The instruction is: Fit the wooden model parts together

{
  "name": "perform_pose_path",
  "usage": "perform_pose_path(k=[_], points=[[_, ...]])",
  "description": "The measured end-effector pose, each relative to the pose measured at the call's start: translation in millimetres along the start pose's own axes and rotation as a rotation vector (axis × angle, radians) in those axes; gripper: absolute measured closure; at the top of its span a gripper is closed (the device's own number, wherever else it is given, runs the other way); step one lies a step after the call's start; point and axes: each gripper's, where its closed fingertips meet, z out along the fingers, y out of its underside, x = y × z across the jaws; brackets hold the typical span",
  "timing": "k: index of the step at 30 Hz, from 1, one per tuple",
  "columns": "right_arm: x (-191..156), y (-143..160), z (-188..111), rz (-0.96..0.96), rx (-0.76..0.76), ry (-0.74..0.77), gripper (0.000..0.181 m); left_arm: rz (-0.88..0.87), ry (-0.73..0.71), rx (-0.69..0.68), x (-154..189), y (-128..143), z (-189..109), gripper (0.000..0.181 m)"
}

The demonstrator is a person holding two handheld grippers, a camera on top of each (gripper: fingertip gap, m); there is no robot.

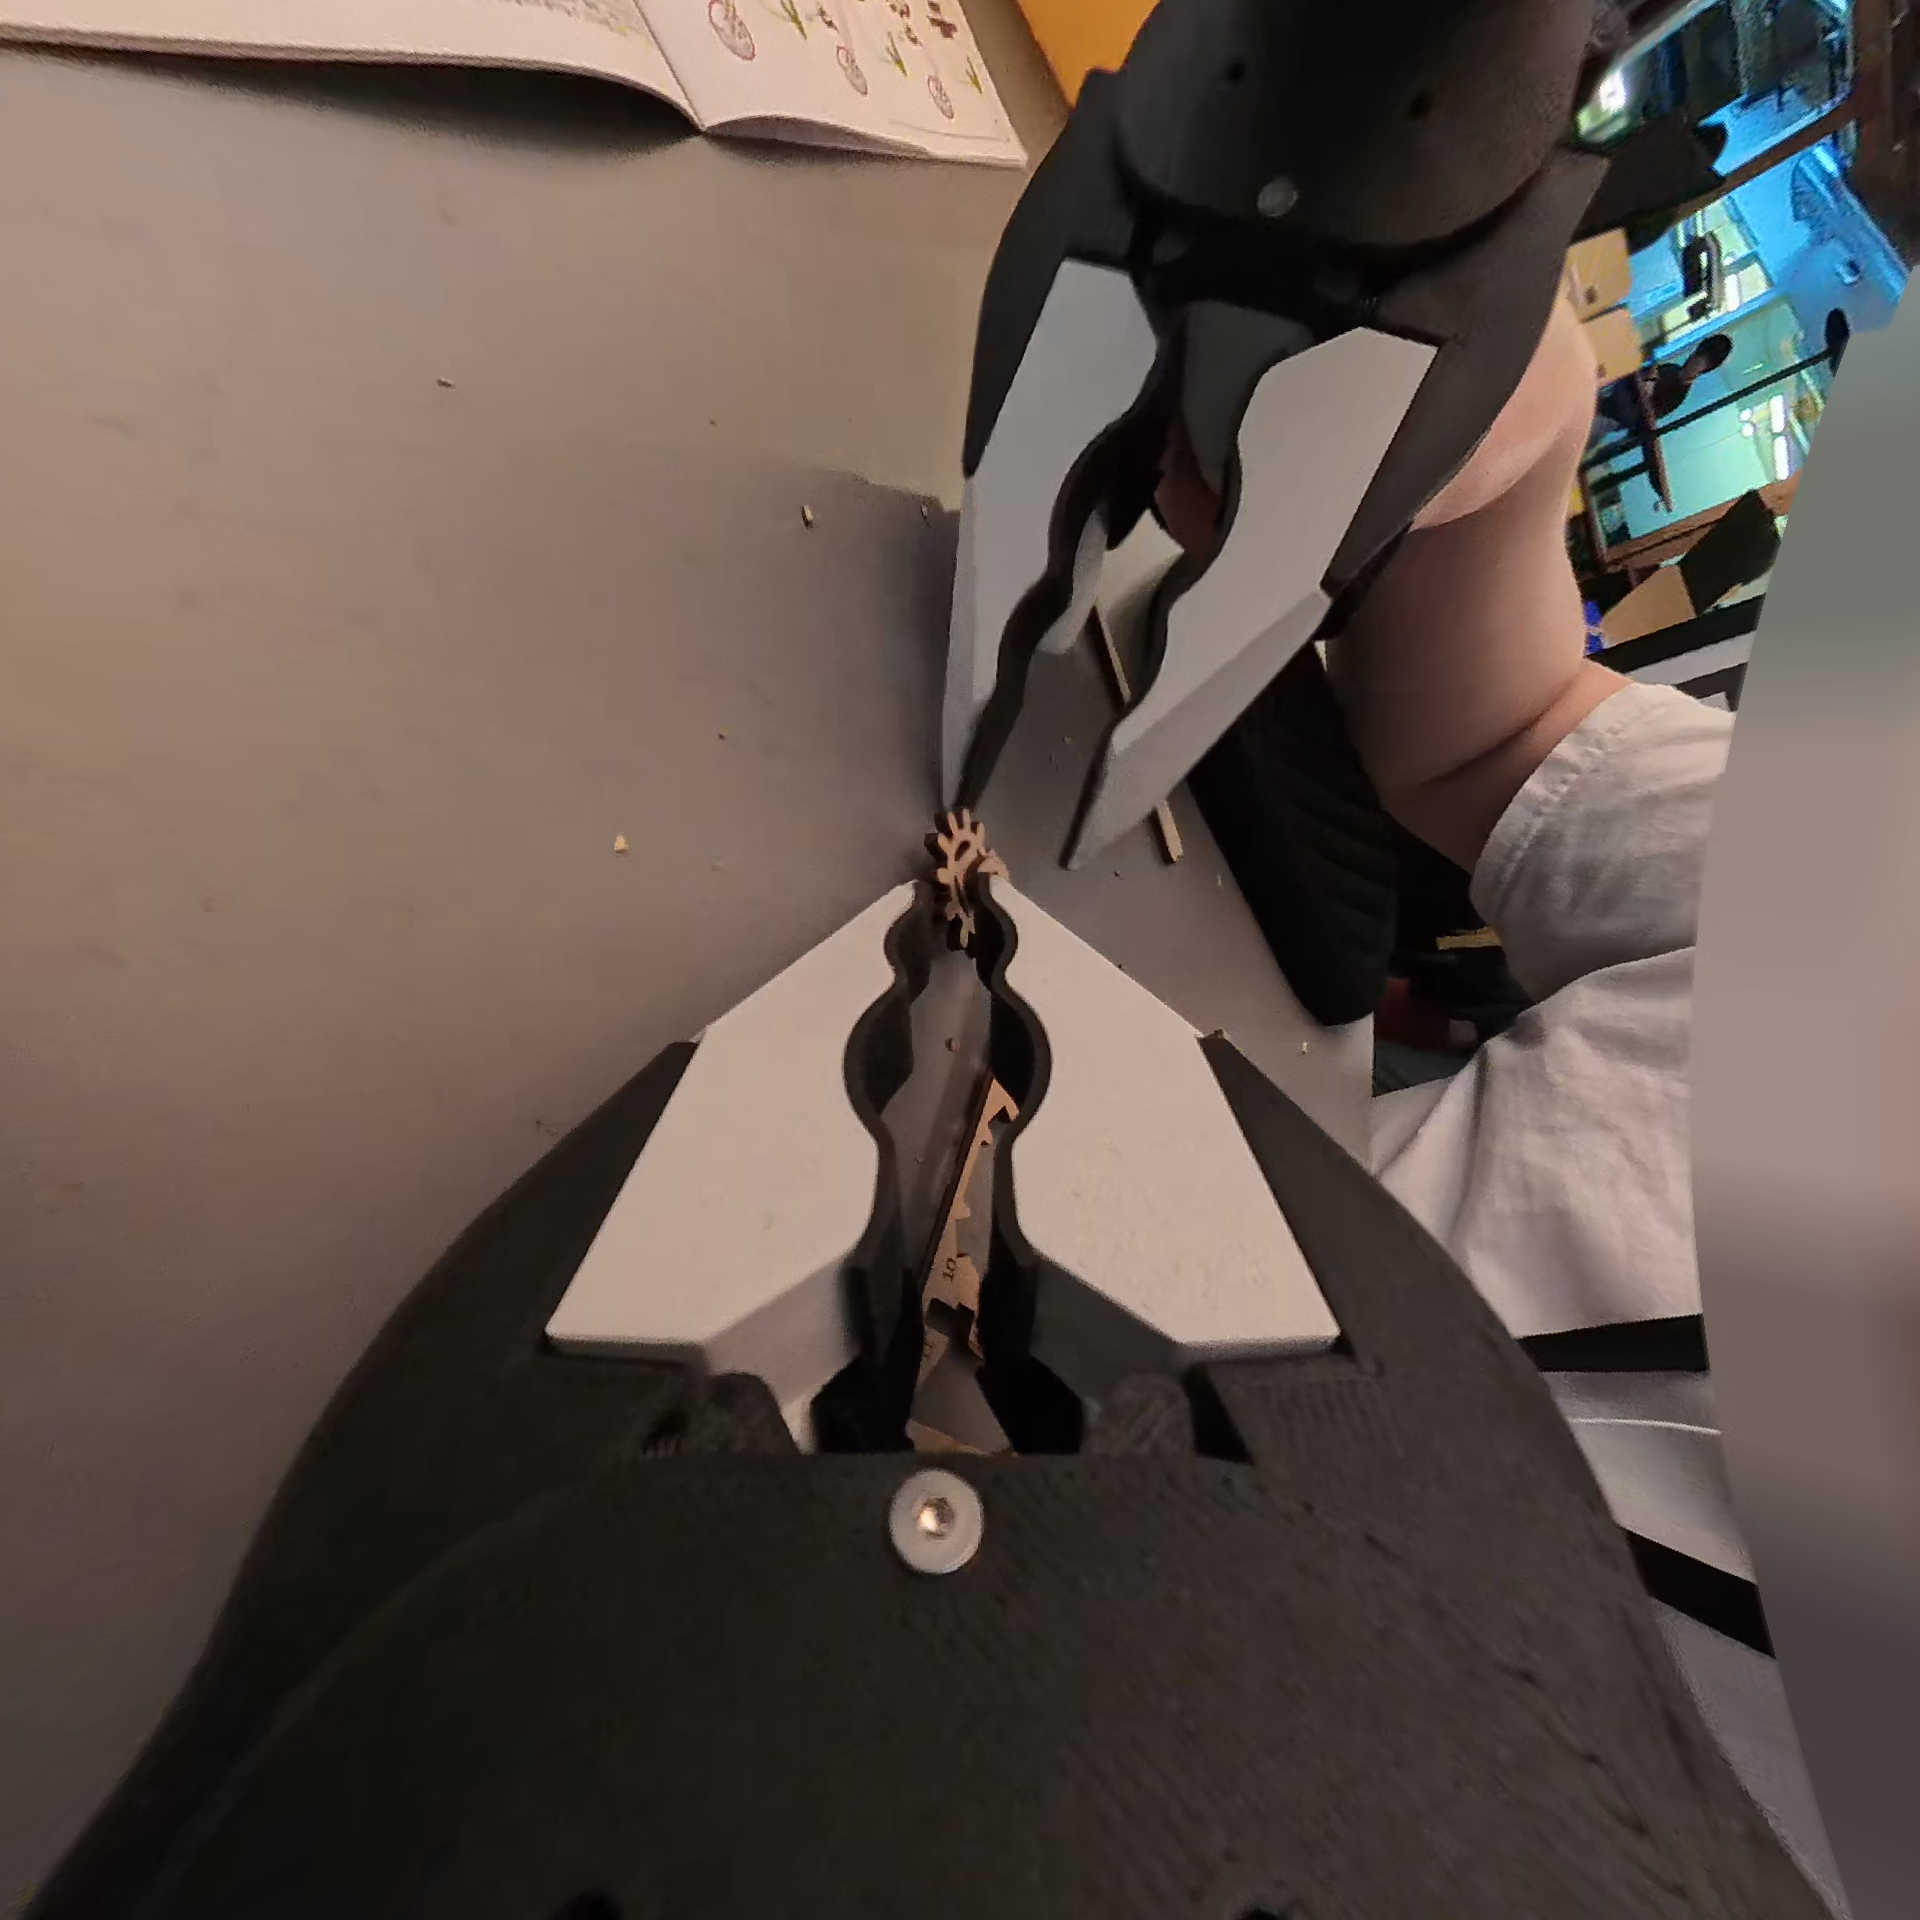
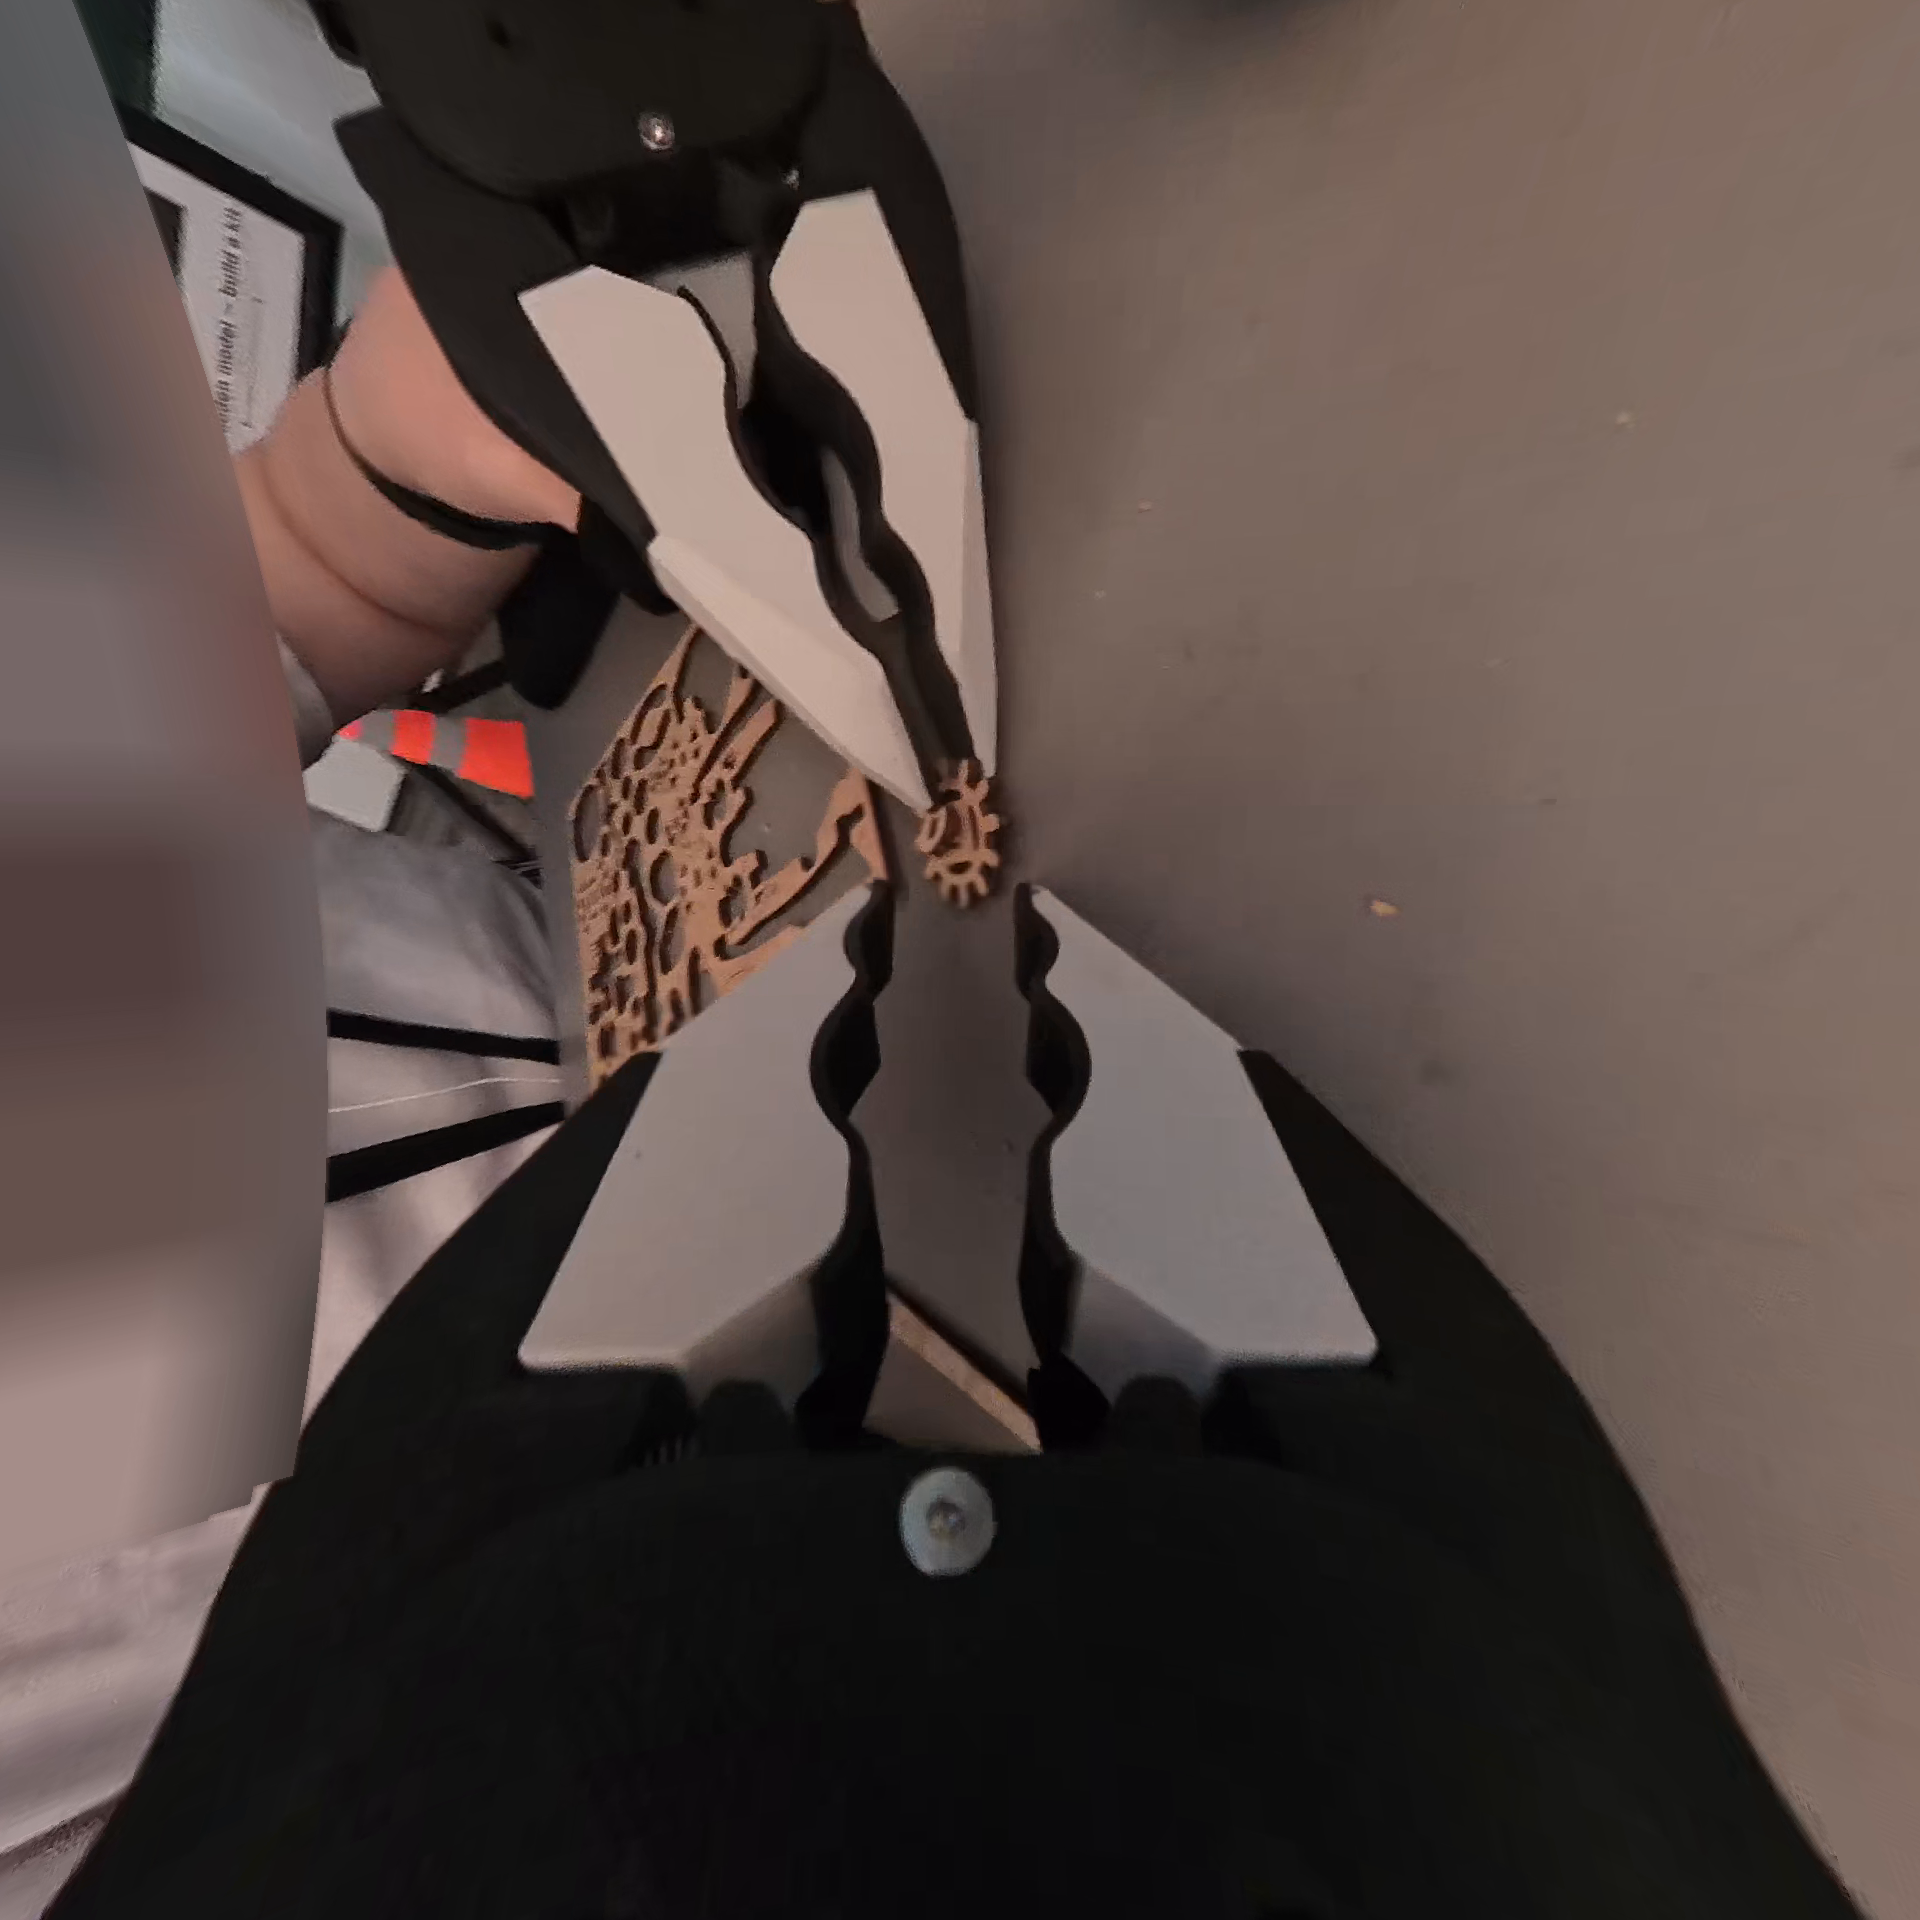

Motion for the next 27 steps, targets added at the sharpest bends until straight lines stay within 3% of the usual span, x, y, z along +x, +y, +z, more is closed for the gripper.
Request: perform_pose_path(k=[6, 14, 27], points=[[-4, -5, 5, 0.106, 0.049, -0.120, 0.159, 0.029, -0.025, 0.028, 1, 2, -1, 0.177], [1, -6, 10, 0.066, 0.048, -0.021, 0.168, 0.046, -0.053, 0.042, 1, 2, 0, 0.180], [-2, -3, 10, 0.014, 0.033, -0.065, 0.169, 0.000, 0.015, 0.046, 5, 2, -1, 0.180]])
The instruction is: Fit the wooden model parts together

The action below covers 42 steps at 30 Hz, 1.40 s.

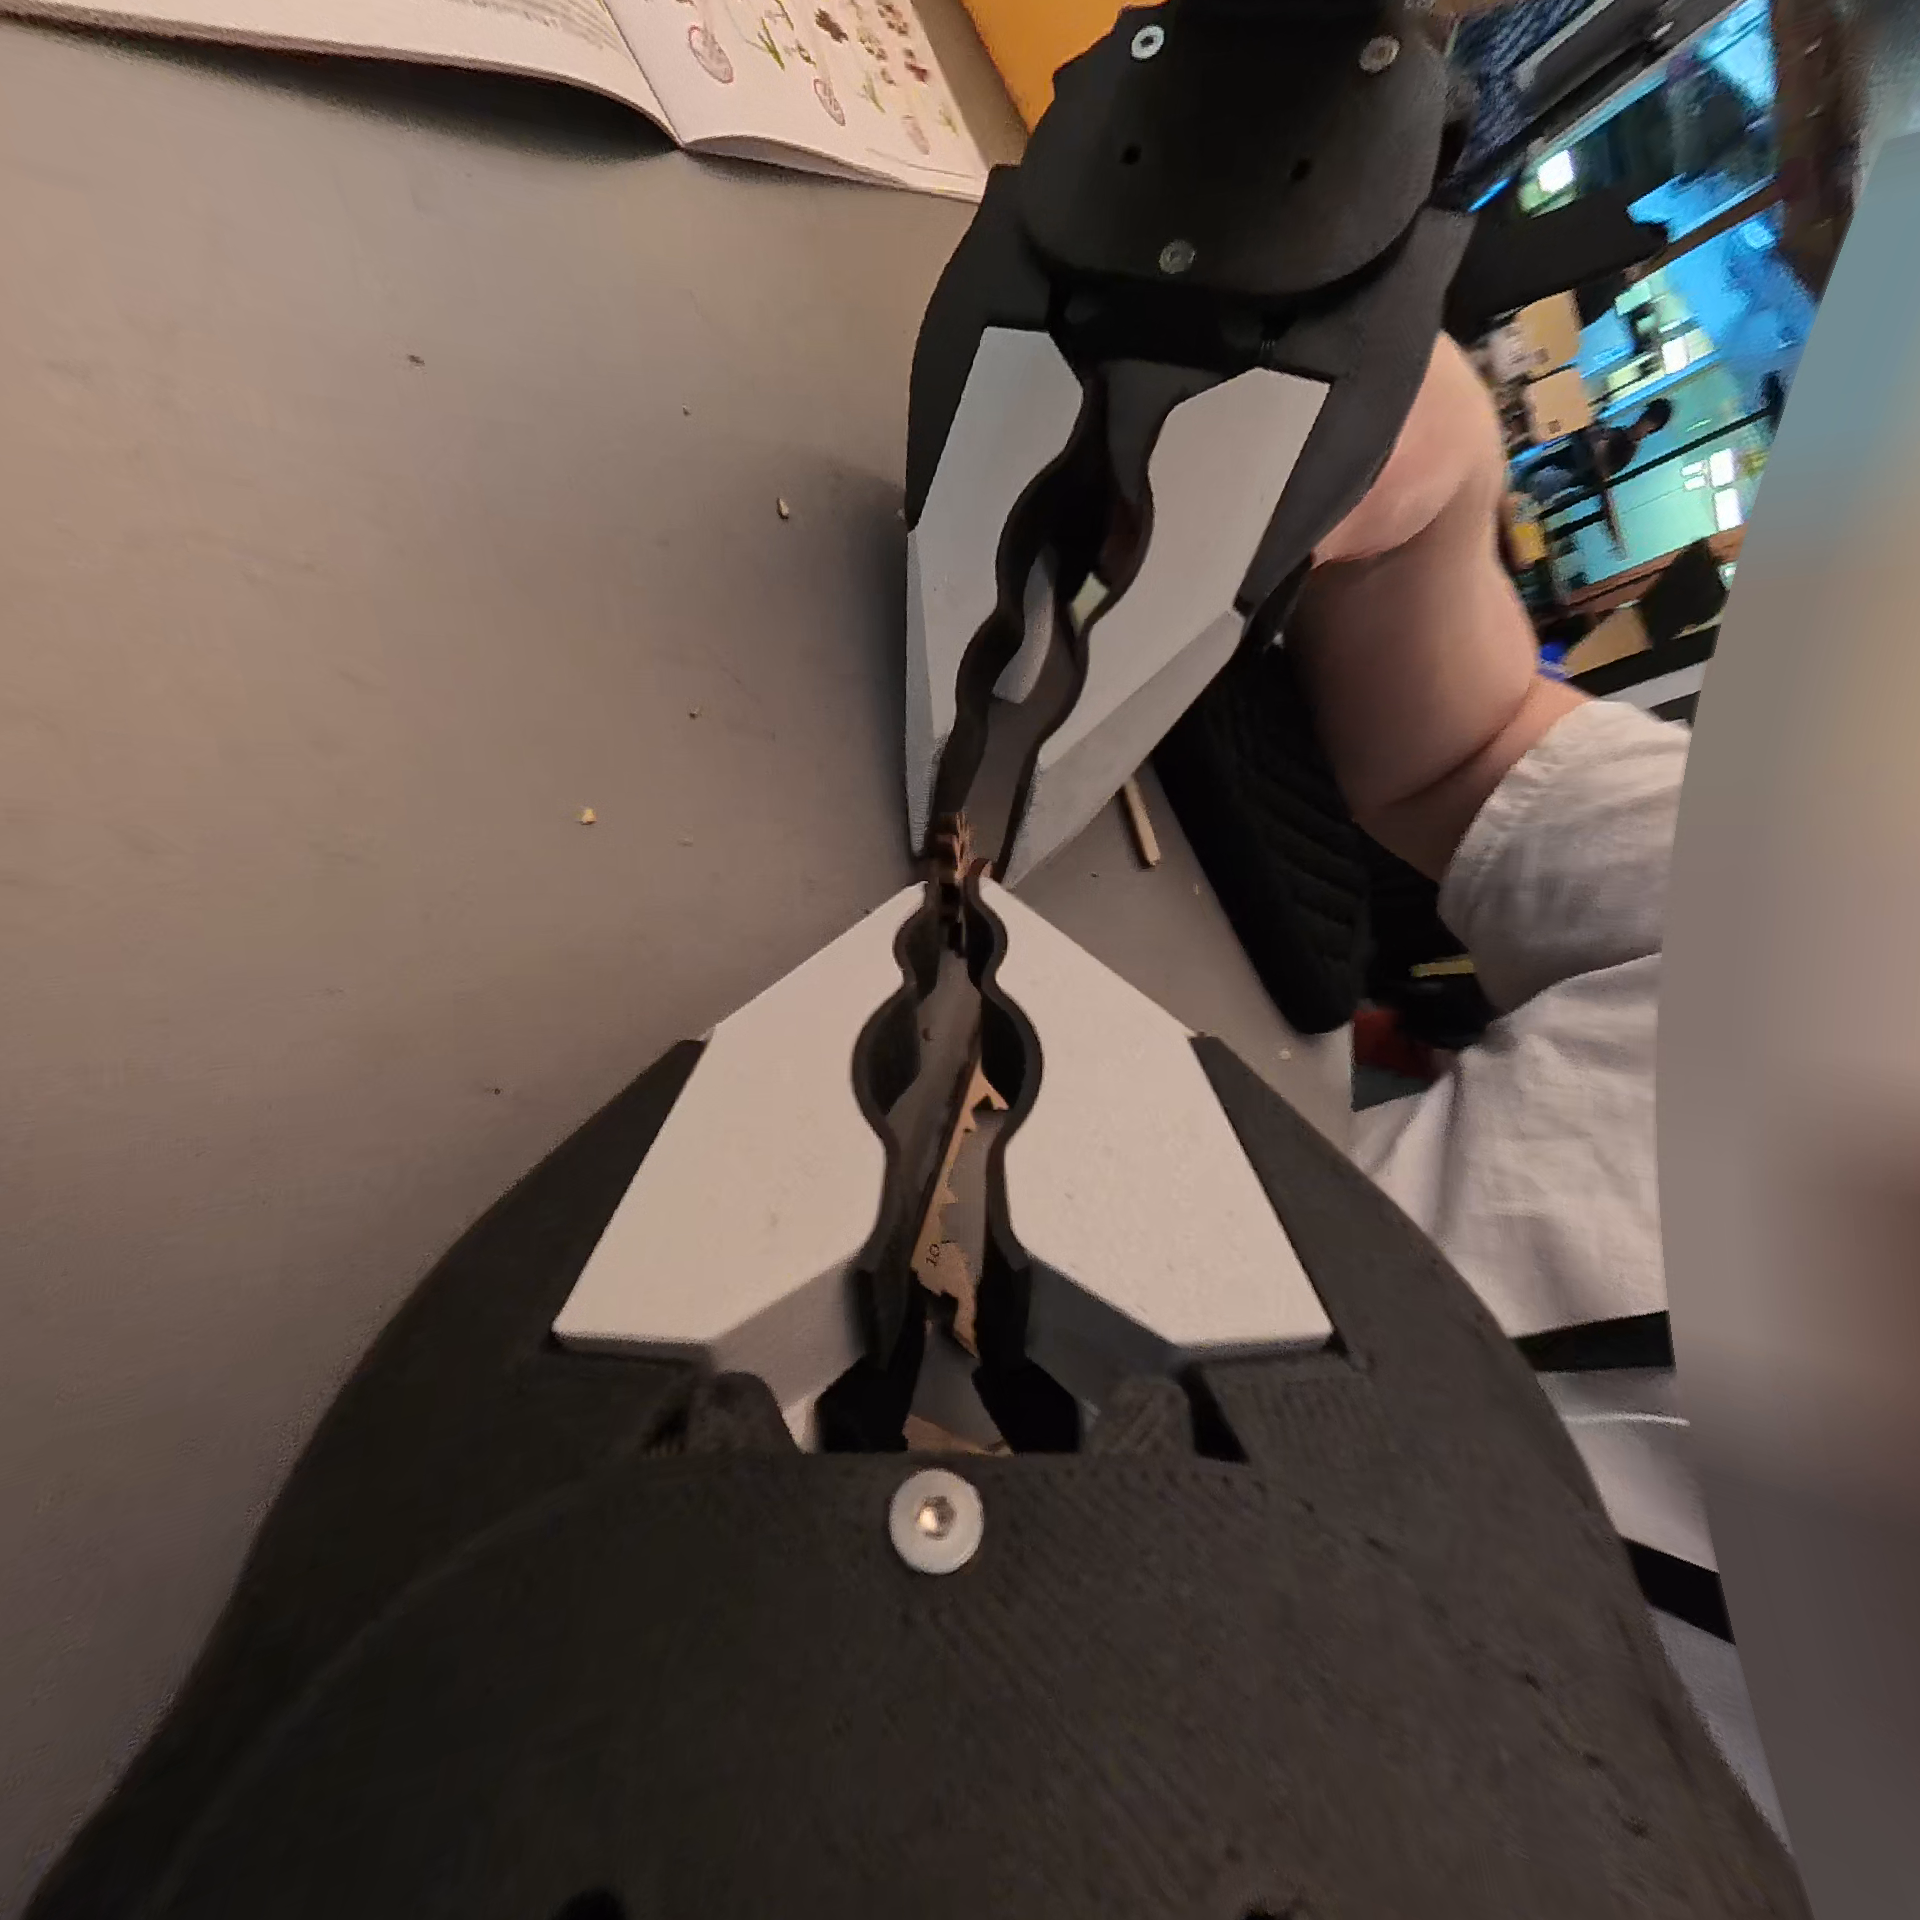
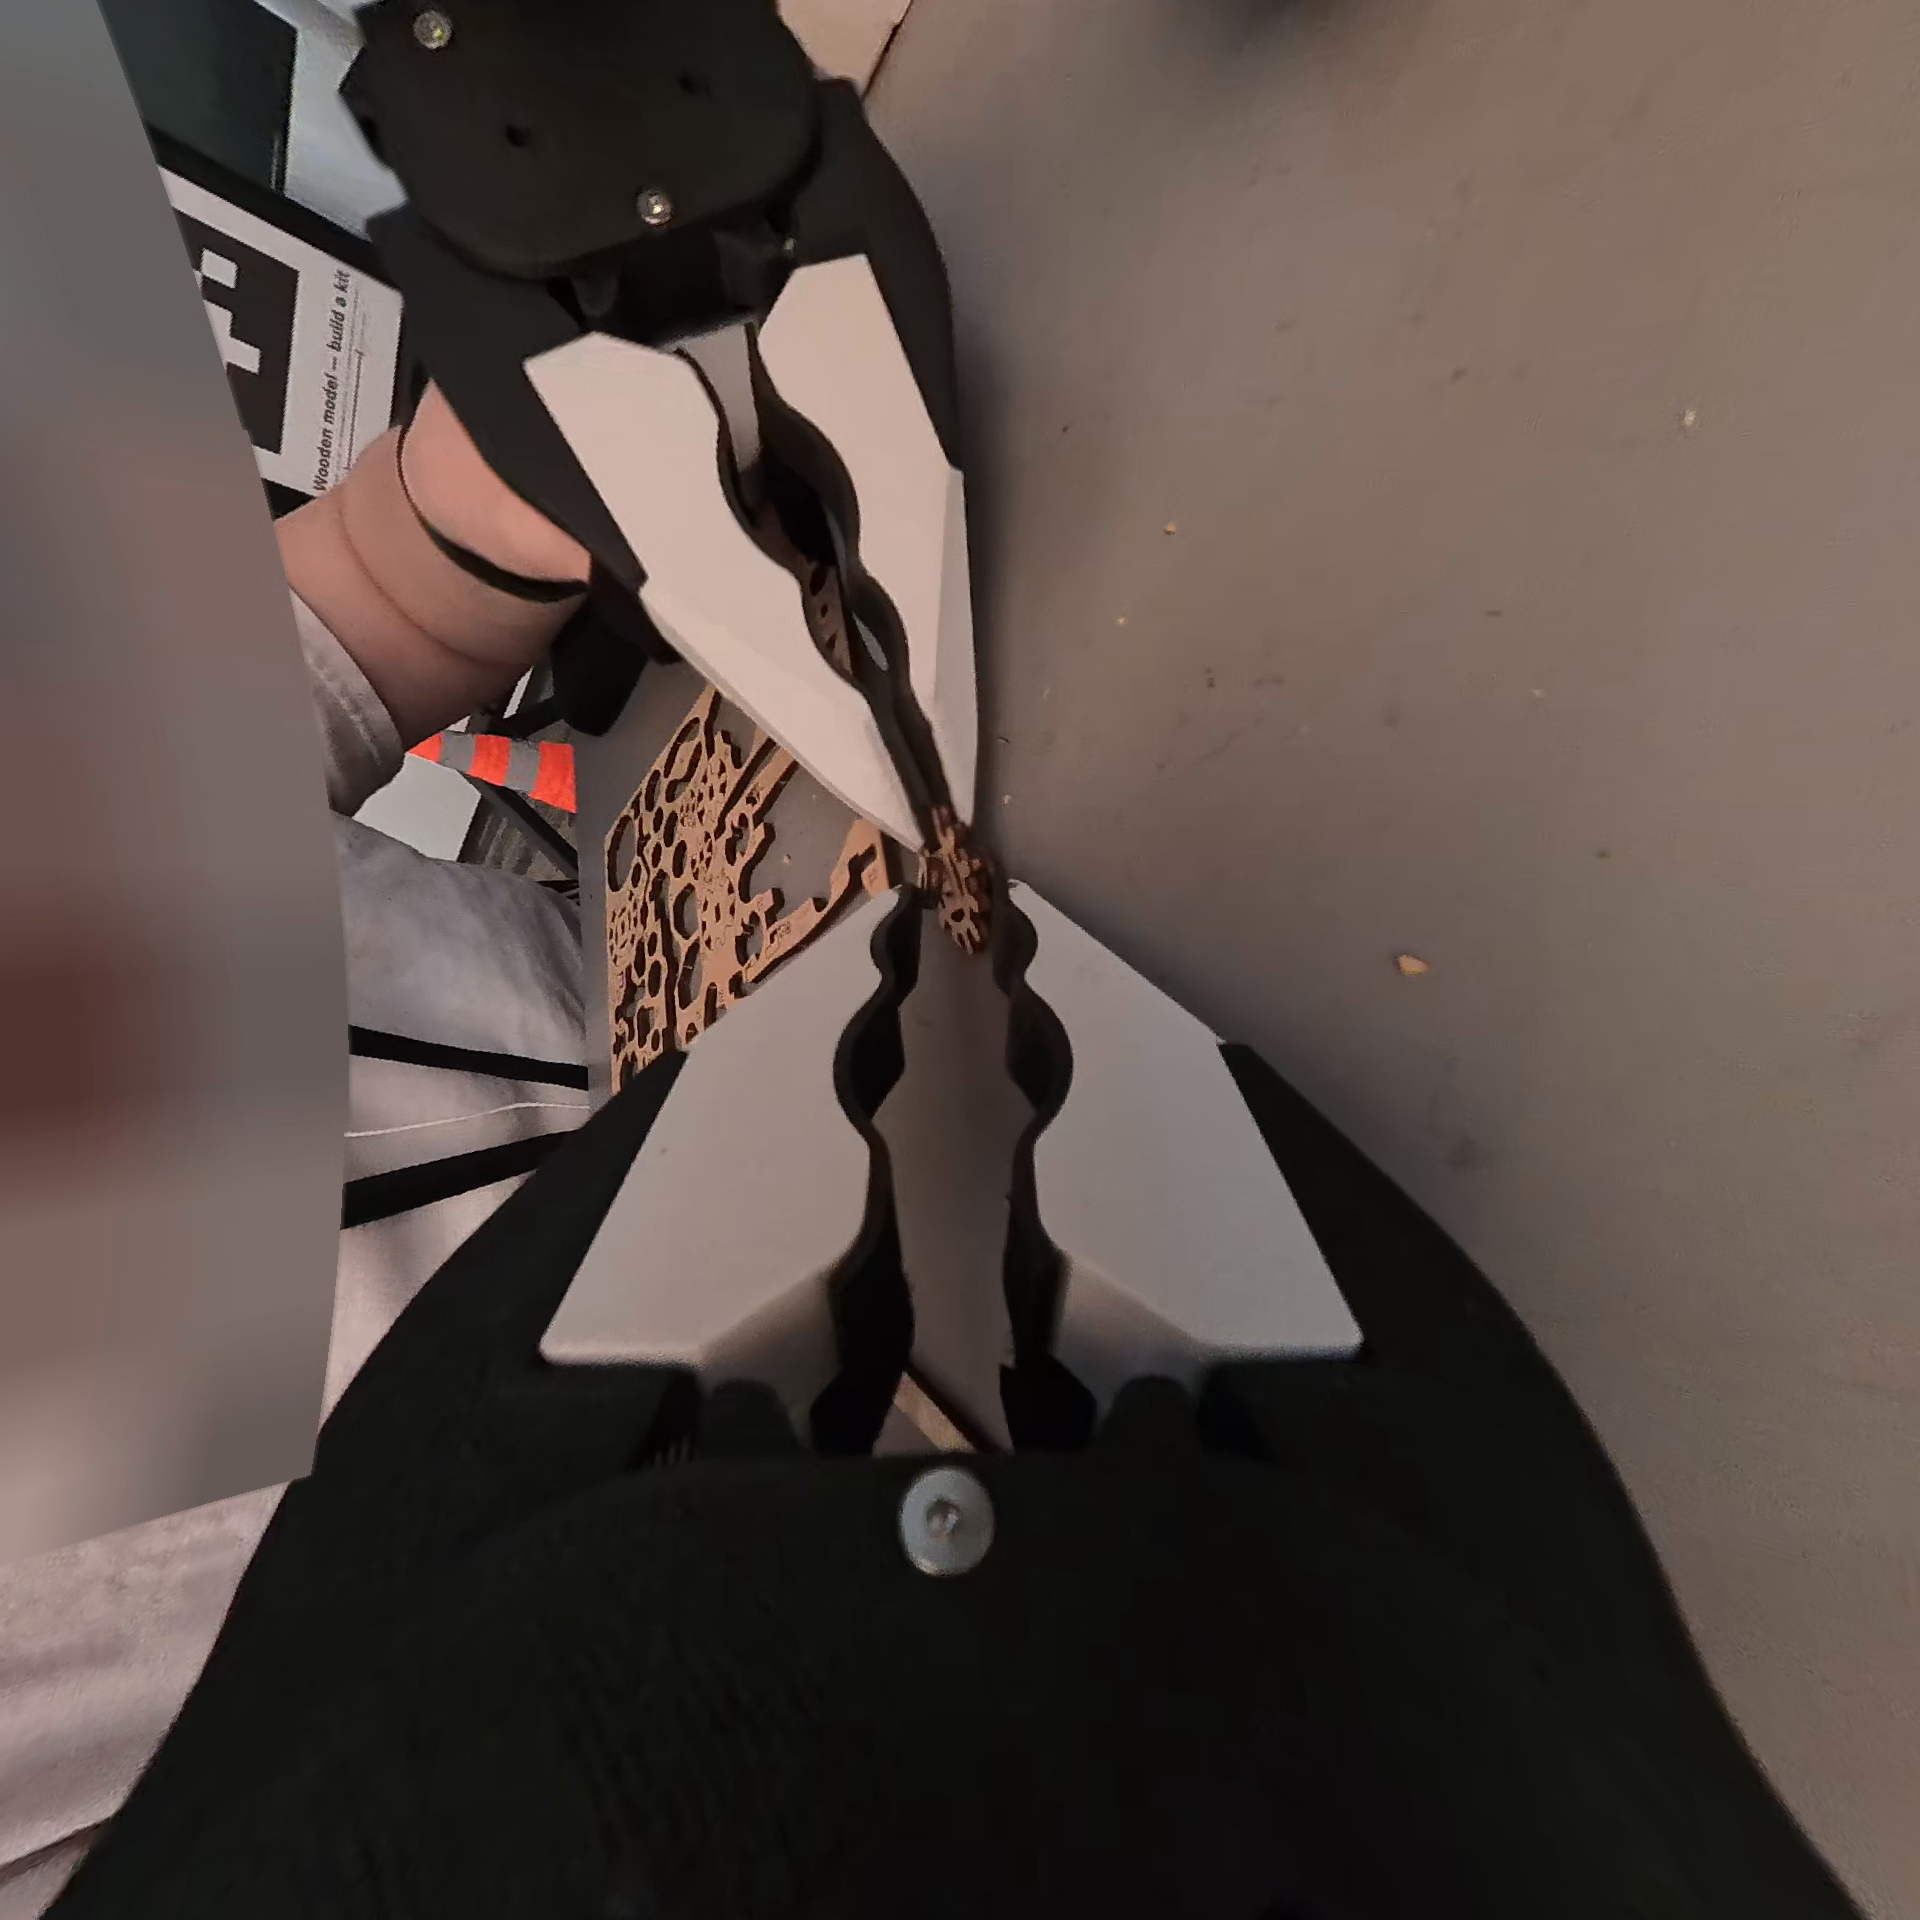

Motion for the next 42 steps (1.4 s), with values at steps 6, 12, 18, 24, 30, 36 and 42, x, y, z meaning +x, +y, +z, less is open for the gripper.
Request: perform_pose_path(k=[6, 12, 18, 24, 30, 36, 42], points=[[-1.5, 1.0, 1.0, -0.005, -0.009, -0.007, 0.170, 0.003, 0.040, -0.016, 4.8, 1.4, 0.6, 0.174], [-2.0, 1.7, 1.0, -0.020, -0.009, -0.016, 0.170, 0.067, -0.015, -0.035, 3.1, 3.3, 2.4, 0.177], [-2.1, 2.4, 1.0, -0.122, -0.020, 0.006, 0.170, 0.090, -0.037, -0.033, 2.3, 3.6, 2.7, 0.176], [-2.0, 3.0, 0.8, -0.133, -0.026, -0.031, 0.171, 0.102, -0.047, -0.036, 1.8, 3.1, 3.3, 0.176], [-1.9, 3.6, 0.5, -0.154, -0.035, -0.044, 0.172, 0.106, -0.046, -0.038, 1.3, 2.8, 3.5, 0.175], [-1.7, 4.6, 0.8, -0.194, -0.048, -0.045, 0.172, 0.077, -0.020, -0.041, 0.7, 2.7, 3.3, 0.175], [-2.9, 4.1, -0.3, -0.225, -0.055, -0.048, 0.172, 0.096, -0.001, -0.047, 3.9, 3.6, 3.4, 0.176]])
